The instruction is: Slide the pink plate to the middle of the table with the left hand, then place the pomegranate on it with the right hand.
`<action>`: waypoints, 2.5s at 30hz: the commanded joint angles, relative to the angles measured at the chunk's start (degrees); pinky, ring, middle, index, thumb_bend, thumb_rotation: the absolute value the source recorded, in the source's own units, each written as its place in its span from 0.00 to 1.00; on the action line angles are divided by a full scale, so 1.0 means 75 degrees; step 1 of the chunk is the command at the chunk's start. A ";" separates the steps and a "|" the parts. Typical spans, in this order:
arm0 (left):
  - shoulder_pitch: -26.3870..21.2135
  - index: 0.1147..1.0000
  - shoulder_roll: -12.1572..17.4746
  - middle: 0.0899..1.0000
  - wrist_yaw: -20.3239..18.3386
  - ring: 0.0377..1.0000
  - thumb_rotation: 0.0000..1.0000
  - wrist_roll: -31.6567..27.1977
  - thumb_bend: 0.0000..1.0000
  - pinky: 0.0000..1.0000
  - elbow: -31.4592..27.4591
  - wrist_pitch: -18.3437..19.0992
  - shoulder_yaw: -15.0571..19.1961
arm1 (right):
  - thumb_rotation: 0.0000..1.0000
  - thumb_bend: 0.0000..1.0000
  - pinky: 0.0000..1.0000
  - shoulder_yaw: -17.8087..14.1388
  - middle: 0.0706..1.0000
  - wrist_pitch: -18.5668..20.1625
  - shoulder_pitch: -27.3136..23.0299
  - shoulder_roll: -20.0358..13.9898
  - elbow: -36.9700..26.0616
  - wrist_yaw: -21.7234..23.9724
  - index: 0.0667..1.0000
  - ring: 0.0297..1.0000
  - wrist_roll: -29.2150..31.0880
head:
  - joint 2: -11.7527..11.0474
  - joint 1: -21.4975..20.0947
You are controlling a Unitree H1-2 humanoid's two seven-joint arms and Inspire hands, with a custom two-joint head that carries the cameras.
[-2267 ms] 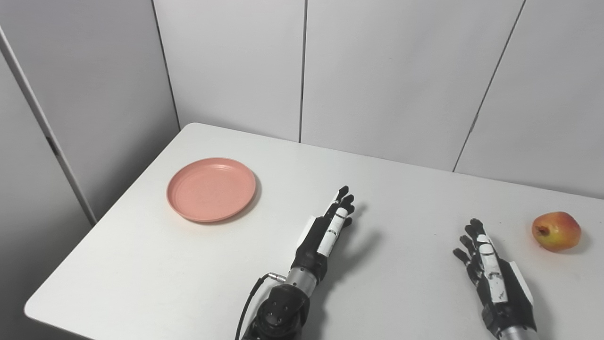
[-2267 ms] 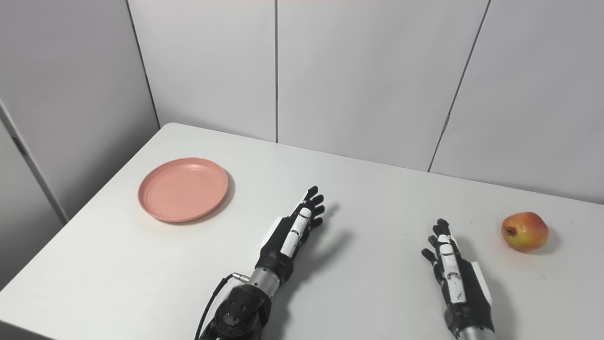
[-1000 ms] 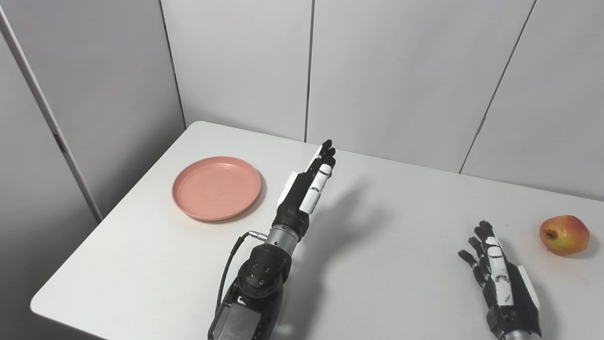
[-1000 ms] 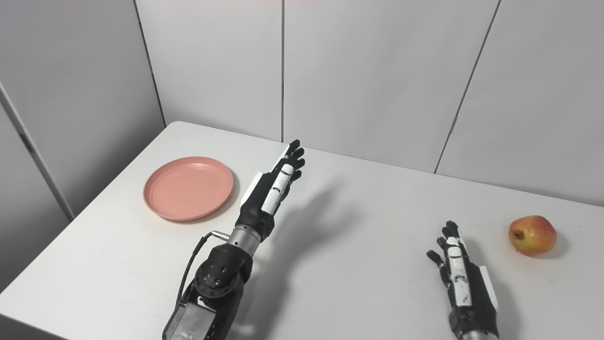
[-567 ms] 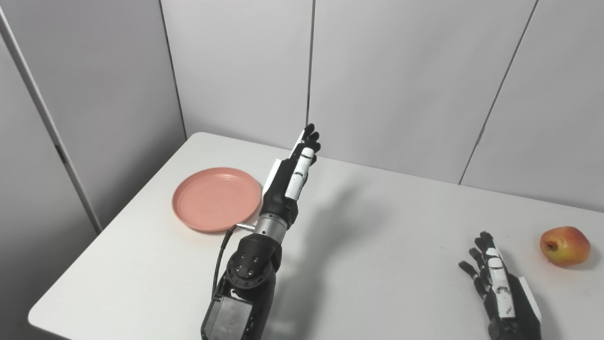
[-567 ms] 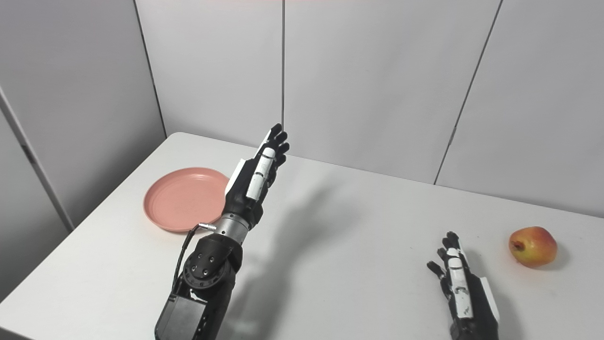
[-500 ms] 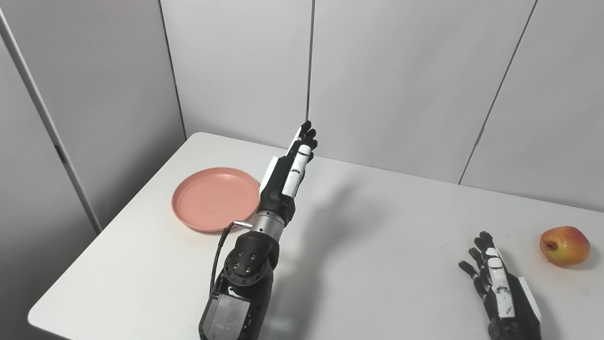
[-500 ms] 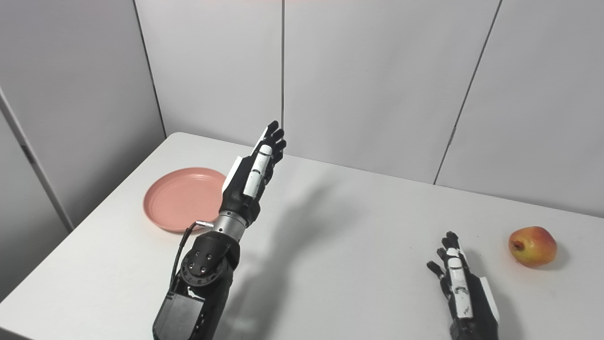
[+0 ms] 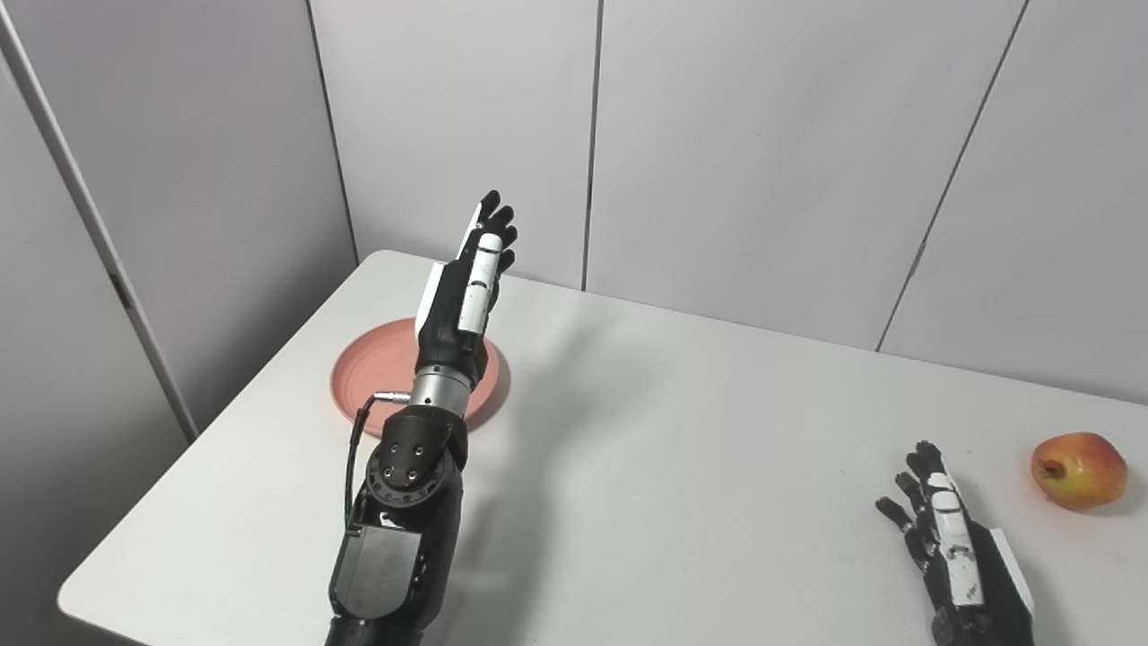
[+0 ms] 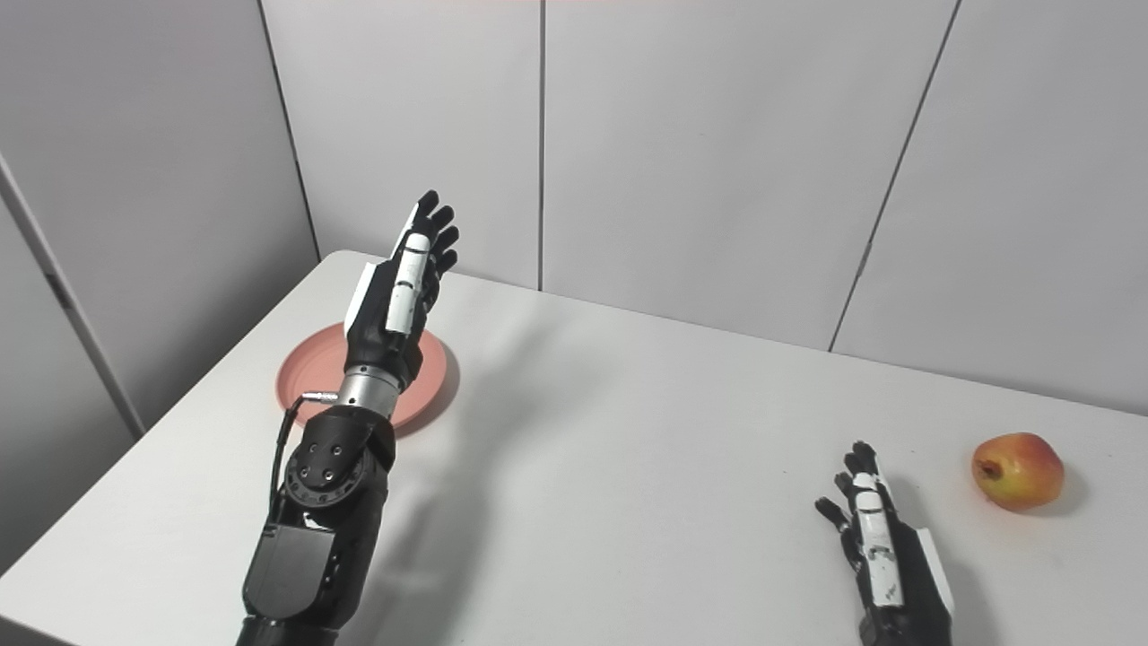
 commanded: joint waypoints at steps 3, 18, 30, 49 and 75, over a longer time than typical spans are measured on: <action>-0.0344 0.98 0.0298 0.99 0.0067 0.98 1.00 -0.0066 0.43 0.98 -0.0349 -0.0031 0.0100 | 1.00 0.13 1.00 -0.0040 1.00 0.0118 -0.0182 -0.0031 -0.0117 0.0017 0.99 1.00 0.0054 | 0.0009 0.0030; -0.0313 0.96 0.0853 0.98 0.0364 0.98 1.00 -0.0173 0.39 0.98 -0.0626 0.0224 0.0683 | 1.00 0.14 1.00 -0.0045 1.00 -0.0093 -0.0203 -0.0110 -0.0002 0.0186 1.00 1.00 0.0187 | 0.0044 0.0119; -0.0192 0.94 0.1227 0.95 0.0648 0.95 1.00 -0.0604 0.40 0.96 -0.0472 0.0624 0.1512 | 1.00 0.14 1.00 -0.0049 1.00 0.0085 -0.0203 -0.0103 -0.0063 0.0169 1.00 1.00 0.0232 | 0.0048 0.0167; -0.0049 0.94 0.1714 0.96 0.0499 0.97 1.00 -0.2053 0.38 0.98 0.0162 0.0717 0.2302 | 1.00 0.12 1.00 -0.0077 1.00 0.0174 -0.0153 -0.0137 -0.0202 0.0178 1.00 1.00 0.0305 | -0.0007 0.0265; 0.0380 0.95 0.1727 0.97 0.0309 0.98 1.00 -0.3120 0.34 1.00 0.1021 0.0503 0.2563 | 1.00 0.09 1.00 -0.0083 1.00 0.0244 -0.0136 -0.0171 -0.0277 0.0231 1.00 1.00 0.0466 | -0.0032 0.0426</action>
